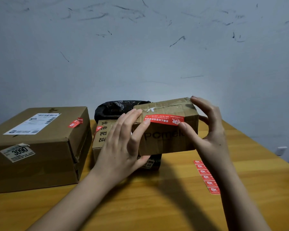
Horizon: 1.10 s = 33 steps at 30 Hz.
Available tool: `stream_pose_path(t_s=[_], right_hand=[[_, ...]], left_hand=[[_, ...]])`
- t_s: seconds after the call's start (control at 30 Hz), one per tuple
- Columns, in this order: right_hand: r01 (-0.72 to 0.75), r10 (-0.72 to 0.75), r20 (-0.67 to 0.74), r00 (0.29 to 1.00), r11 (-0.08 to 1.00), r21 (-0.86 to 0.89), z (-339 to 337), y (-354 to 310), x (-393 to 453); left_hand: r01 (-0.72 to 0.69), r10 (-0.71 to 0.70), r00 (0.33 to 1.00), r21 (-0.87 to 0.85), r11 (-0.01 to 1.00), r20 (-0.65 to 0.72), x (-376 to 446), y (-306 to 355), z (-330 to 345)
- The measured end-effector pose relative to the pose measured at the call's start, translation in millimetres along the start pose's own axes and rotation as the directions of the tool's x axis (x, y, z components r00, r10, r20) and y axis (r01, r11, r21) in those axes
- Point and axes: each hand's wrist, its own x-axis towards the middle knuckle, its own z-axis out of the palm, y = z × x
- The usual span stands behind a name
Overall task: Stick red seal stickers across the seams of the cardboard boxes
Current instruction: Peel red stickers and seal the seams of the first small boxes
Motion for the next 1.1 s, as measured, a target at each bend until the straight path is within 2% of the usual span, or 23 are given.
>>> stream_pose_path(t_s=[0.13, 0.23, 0.4, 0.5, 0.6, 0.7, 0.83, 0.93, 1.0, 1.1], right_hand=[[-0.185, 0.201, -0.118, 0.973, 0.974, 0.133, 10.8, -4.8, -8.2], [-0.228, 0.251, -0.181, 0.951, 0.964, 0.139, 16.5, -12.7, -7.9], [-0.261, 0.275, -0.154, 0.949, 0.960, 0.103, 18.5, -21.0, -4.6], [-0.313, 0.324, -0.128, 0.937, 0.945, 0.095, 21.8, -25.2, -5.6], [-0.351, 0.375, -0.119, 0.919, 0.918, 0.182, 18.9, -27.2, -1.2], [-0.361, 0.402, -0.085, 0.912, 0.883, 0.300, 15.6, -24.6, 4.1], [-0.398, 0.490, -0.079, 0.868, 0.782, 0.480, 16.2, -20.5, 5.4], [-0.497, 0.622, -0.070, 0.780, 0.683, 0.535, 20.1, -18.6, -3.3], [-0.602, 0.703, 0.031, 0.711, 0.585, 0.544, 27.3, -23.4, -14.5], [-0.700, 0.734, 0.209, 0.646, 0.461, 0.545, 39.5, -35.3, -28.2]], left_hand=[[0.010, -0.008, 0.999, 0.053, 0.999, -0.043, 0.9, 4.4, 1.9], [0.010, -0.001, 0.998, 0.141, 0.990, -0.062, 0.4, 10.2, 4.1], [-0.006, 0.032, 0.992, 0.206, 0.979, -0.123, -1.9, 14.4, 8.6], [-0.059, 0.107, 0.973, 0.227, 0.972, -0.205, -4.0, 20.3, 12.1], [-0.119, 0.189, 0.942, 0.250, 0.961, -0.277, -6.3, 22.2, 16.2], [-0.164, 0.244, 0.925, 0.274, 0.948, -0.291, -7.4, 19.9, 18.1], [-0.154, 0.235, 0.928, 0.280, 0.948, -0.287, -5.4, 16.1, 16.3], [-0.091, 0.174, 0.940, 0.274, 0.957, -0.294, -3.0, 15.1, 14.8], [-0.060, 0.140, 0.951, 0.278, 0.959, -0.276, -1.2, 15.3, 15.9], [-0.030, 0.113, 0.958, 0.298, 0.954, -0.262, 2.4, 18.5, 17.9]])
